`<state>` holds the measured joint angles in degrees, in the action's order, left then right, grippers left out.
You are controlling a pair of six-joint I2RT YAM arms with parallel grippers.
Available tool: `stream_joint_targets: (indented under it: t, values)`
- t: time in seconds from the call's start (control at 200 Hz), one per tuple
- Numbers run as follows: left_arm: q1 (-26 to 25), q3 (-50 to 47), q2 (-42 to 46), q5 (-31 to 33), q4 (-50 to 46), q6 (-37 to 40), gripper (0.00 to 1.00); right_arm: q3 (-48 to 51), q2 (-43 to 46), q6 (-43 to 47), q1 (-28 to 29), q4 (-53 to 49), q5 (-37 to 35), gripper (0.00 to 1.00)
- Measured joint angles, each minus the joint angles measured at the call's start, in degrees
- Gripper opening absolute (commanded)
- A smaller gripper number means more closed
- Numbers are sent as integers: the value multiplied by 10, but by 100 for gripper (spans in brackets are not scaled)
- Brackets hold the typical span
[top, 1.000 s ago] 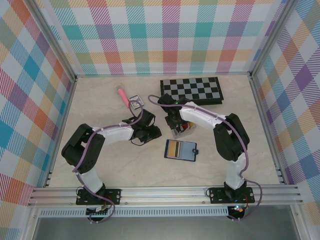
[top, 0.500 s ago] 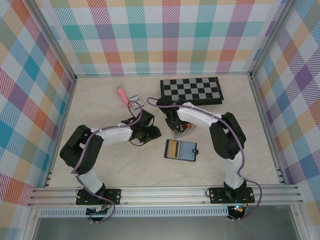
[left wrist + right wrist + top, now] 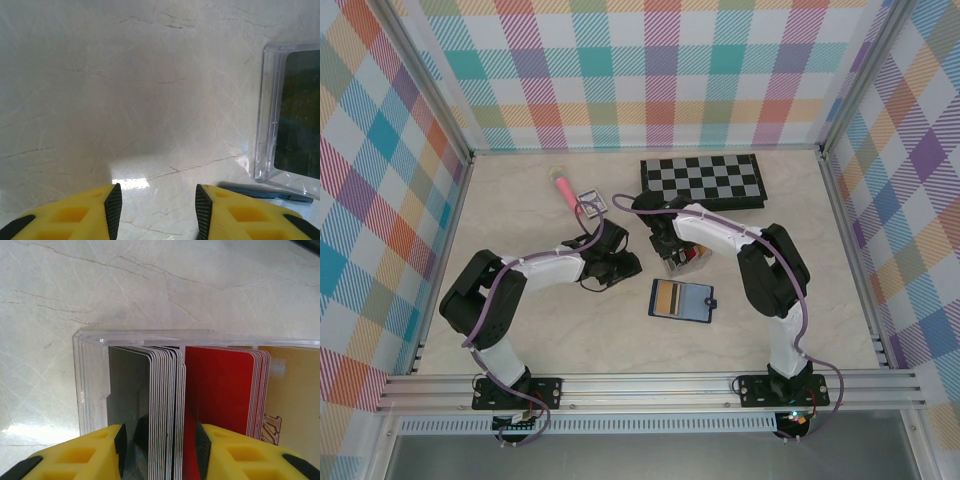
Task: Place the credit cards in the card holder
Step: Pick up the credit card from the storage box.
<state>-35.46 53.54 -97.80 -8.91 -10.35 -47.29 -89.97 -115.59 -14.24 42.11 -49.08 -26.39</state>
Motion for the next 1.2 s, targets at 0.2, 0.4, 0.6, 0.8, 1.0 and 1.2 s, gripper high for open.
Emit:
stream_joint_targets:
  t: [0.2, 0.4, 0.6, 0.8, 1.0, 1.2]
  values:
    - [0, 0, 0, 0, 0, 0, 44, -5, 0, 2, 1, -3, -4, 40]
    - [0, 0, 0, 0, 0, 0, 44, -12, -3, 2, 5, -8, -11, 41]
    - [0, 0, 0, 0, 0, 0, 44, -13, -17, 2, 7, -15, -20, 41]
    - [0, 0, 0, 0, 0, 0, 44, -13, -20, 0, 8, -19, -45, 40]
    - [0, 0, 0, 0, 0, 0, 43, -13, -20, 0, 9, -20, -63, 37]
    - [0, 0, 0, 0, 0, 0, 43, -13, -18, 0, 10, -20, -75, 31]
